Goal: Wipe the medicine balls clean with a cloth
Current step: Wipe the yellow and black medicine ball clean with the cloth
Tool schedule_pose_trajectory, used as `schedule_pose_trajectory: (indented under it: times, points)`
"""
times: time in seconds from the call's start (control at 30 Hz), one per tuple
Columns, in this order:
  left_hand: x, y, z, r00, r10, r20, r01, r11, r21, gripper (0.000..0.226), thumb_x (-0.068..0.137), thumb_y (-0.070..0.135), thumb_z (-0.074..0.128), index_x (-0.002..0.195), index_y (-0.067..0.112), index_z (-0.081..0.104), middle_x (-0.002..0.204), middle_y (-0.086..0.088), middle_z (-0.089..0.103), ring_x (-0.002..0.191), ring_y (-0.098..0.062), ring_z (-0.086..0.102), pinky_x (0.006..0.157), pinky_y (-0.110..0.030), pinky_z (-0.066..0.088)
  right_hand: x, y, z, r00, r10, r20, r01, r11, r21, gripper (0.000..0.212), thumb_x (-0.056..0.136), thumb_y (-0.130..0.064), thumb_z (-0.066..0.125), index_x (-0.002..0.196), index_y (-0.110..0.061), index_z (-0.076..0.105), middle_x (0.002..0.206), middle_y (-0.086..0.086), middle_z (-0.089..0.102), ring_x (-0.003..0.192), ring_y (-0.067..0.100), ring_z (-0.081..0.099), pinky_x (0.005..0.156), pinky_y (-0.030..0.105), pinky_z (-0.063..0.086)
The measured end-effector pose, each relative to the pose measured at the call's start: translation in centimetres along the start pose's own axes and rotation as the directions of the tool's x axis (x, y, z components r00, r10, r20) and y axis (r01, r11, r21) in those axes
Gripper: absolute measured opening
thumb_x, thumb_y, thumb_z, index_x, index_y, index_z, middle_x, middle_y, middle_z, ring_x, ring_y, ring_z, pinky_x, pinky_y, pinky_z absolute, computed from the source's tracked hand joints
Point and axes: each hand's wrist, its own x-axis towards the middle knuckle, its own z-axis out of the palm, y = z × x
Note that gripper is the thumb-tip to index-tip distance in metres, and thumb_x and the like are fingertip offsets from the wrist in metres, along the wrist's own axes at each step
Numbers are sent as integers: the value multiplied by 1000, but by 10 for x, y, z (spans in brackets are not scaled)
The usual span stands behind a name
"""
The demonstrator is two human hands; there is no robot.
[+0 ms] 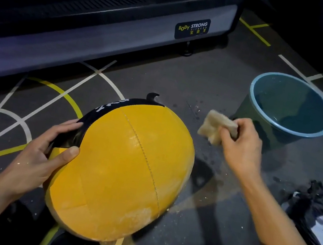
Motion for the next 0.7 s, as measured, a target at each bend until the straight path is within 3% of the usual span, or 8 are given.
schedule_pose_trajectory:
  times: [0.1,0.2,0.3,0.4,0.47,0.53,0.63,0.7]
  points:
    - [1,5,2,1000,-16,4,17,1000,-22,86,50,88,74,130,60,56,147,34,47,129,15,45,93,-28,45,14,15,33,984,123,129,-125,992,8,20,92,-28,71,102,-17,58,88,0,68,82,24,63,68,31,39]
    - [2,6,2,1000,-23,-10,23,1000,-17,85,51,89,74,129,61,56,146,34,48,130,14,45,96,-31,44,-3,20,59,936,61,348,-106,988,114,25,97,-26,67,121,-31,65,108,-11,72,101,13,67,90,42,55]
    - [2,5,3,1000,-16,-23,16,1000,9,82,53,90,71,129,63,55,145,35,48,130,16,44,97,-32,43,-32,8,42,941,-17,338,-87,953,290,38,102,-19,59,135,-38,64,120,-18,71,112,5,65,98,43,54]
    - [4,7,4,999,-32,-27,32,999,20,80,56,87,71,130,63,54,144,36,48,131,14,43,96,-33,44,-86,-12,20,948,-256,190,180,921,345,44,103,-8,58,144,-26,58,116,2,75,95,13,72,75,31,60]
    - [9,9,6,999,-44,-27,45,999,29,65,70,74,74,131,62,54,144,33,49,134,7,45,99,-38,46,-115,-17,18,885,-432,171,357,868,345,51,100,3,58,149,-12,50,139,13,64,119,13,67,96,25,56]
    - [13,14,11,998,-51,-28,52,998,40,47,87,54,74,128,65,54,140,35,50,131,11,45,98,-34,47,-111,-9,22,861,-478,176,419,861,287,54,100,3,57,151,-10,46,155,7,48,136,11,54,112,26,45]
    - [19,25,21,998,-54,-41,57,995,78,49,88,42,65,130,62,53,133,41,48,118,18,48,85,-24,46,-85,-5,29,975,-211,72,187,949,254,47,104,-6,54,150,-16,50,143,-5,59,94,-11,66,79,17,55]
    - [24,31,27,996,-66,-53,71,992,104,49,87,45,64,133,59,52,126,42,47,112,13,50,80,-24,45,-97,-17,36,980,-196,23,181,940,288,48,104,-4,52,150,-16,49,138,-4,61,74,-6,64,64,13,53]
